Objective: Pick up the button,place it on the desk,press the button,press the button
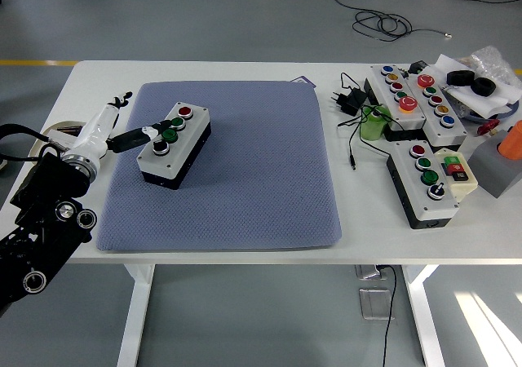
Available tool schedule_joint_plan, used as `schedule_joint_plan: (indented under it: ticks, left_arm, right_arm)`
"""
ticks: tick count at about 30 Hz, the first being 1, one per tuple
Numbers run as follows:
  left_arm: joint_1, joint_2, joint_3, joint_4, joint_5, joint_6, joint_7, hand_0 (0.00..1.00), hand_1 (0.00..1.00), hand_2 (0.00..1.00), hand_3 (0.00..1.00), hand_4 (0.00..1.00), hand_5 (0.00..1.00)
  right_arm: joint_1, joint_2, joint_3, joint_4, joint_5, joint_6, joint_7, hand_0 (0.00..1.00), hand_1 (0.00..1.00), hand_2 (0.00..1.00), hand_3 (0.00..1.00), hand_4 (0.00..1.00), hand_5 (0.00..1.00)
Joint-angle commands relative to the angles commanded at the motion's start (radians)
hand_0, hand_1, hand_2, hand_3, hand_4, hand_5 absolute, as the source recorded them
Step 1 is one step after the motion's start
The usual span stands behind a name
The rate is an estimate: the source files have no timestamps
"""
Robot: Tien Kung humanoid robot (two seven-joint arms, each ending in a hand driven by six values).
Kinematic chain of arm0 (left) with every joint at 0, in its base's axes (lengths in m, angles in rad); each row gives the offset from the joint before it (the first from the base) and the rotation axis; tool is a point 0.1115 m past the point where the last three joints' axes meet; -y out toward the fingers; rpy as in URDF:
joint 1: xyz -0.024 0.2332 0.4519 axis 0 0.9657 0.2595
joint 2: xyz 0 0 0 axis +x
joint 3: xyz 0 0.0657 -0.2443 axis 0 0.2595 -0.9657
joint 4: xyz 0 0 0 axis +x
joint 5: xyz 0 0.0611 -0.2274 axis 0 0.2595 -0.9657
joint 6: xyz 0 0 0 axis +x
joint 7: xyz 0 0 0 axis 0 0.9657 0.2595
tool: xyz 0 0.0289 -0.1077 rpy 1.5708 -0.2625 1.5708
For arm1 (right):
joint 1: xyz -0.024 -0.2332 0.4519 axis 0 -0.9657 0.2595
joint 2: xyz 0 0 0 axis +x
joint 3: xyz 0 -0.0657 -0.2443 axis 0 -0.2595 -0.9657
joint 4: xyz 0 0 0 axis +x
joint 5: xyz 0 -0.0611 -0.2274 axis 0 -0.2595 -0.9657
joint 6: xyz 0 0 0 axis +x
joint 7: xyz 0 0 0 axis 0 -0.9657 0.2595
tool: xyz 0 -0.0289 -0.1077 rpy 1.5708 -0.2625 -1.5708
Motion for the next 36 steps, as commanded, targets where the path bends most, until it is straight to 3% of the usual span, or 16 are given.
schedule_joint_plan:
  ticks: [13,26,27,32,33,36]
  left_arm:
    - [-0.043,-0.030,0.077,0.049,0.008,-0.029,0.060,0.961,0.998,0.998,0.998,0.998,0.734]
    - [-0.092,-0.067,0.134,0.119,0.091,-0.040,0.136,0.944,0.998,0.998,0.998,0.998,0.721]
    - [-0.095,-0.070,0.139,0.124,0.095,-0.044,0.140,0.903,0.991,0.998,0.998,0.998,0.686]
    - [-0.102,-0.079,0.157,0.138,0.117,-0.054,0.159,0.903,0.991,0.998,0.998,0.998,0.686]
    - [-0.103,-0.081,0.161,0.141,0.123,-0.055,0.163,0.855,0.969,0.998,0.998,0.998,0.631]
    - [-0.109,-0.085,0.171,0.150,0.138,-0.056,0.175,0.855,0.969,0.998,0.998,0.998,0.631]
  right_arm:
    - [0.005,-0.002,0.005,0.000,-0.005,-0.001,0.000,0.787,0.797,0.817,0.751,0.412,0.479]
    - [0.002,-0.005,0.004,0.000,-0.010,-0.003,-0.001,0.787,0.797,0.817,0.751,0.412,0.479]
    - [0.002,-0.005,0.005,0.000,-0.012,-0.003,-0.001,0.787,0.797,0.817,0.751,0.412,0.479]
    - [-0.002,-0.006,0.006,0.000,-0.017,-0.004,-0.003,0.787,0.797,0.817,0.751,0.412,0.479]
    - [-0.003,-0.006,0.006,0.000,-0.019,-0.004,-0.003,0.787,0.797,0.817,0.751,0.412,0.479]
    - [-0.005,-0.006,0.006,0.000,-0.022,-0.004,-0.005,0.787,0.797,0.817,0.751,0.412,0.479]
